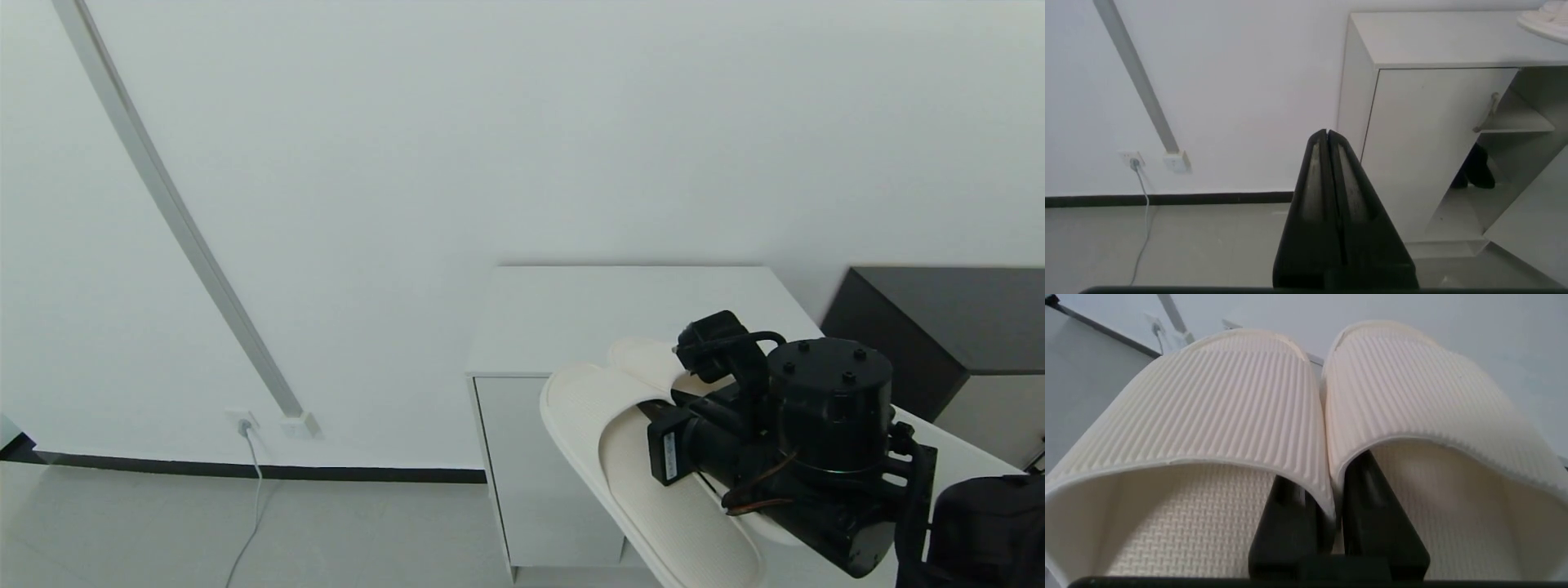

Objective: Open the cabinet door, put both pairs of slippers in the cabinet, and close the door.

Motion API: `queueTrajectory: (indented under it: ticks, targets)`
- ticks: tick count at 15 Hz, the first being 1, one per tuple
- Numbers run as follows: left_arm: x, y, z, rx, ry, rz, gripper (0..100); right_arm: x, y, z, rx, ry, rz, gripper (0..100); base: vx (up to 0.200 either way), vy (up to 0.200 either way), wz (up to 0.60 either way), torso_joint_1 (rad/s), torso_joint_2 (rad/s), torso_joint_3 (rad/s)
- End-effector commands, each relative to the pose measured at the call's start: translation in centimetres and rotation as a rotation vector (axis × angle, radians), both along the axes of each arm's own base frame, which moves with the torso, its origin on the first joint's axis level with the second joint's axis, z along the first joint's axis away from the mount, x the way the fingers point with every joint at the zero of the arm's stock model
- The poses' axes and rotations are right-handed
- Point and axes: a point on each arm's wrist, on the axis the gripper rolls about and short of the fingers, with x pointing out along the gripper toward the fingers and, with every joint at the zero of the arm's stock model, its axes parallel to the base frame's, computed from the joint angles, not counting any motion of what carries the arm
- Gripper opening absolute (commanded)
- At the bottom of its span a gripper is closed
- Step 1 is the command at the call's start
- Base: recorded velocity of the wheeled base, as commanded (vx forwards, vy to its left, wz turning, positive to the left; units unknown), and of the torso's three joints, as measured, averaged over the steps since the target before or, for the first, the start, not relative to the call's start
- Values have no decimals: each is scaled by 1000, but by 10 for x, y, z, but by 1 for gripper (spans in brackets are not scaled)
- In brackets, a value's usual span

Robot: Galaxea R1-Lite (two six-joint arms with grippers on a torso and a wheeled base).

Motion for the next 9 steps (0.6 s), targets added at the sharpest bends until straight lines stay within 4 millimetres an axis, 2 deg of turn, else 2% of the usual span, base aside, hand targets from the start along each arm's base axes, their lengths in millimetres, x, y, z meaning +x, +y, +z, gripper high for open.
queueTrajectory:
  ticks: [1,8,9]
  targets:
    - [0,0,0,0,1,0,0,1,1,-3,-8,8,1,0,0,0,0,0,0,0]
    - [0,0,0,1,1,0,0,1,2,-4,-9,10,-1,0,0,0,0,0,0,0]
    - [0,0,0,1,1,0,0,1,2,-4,-9,10,-1,0,0,-200,0,7,2,2]
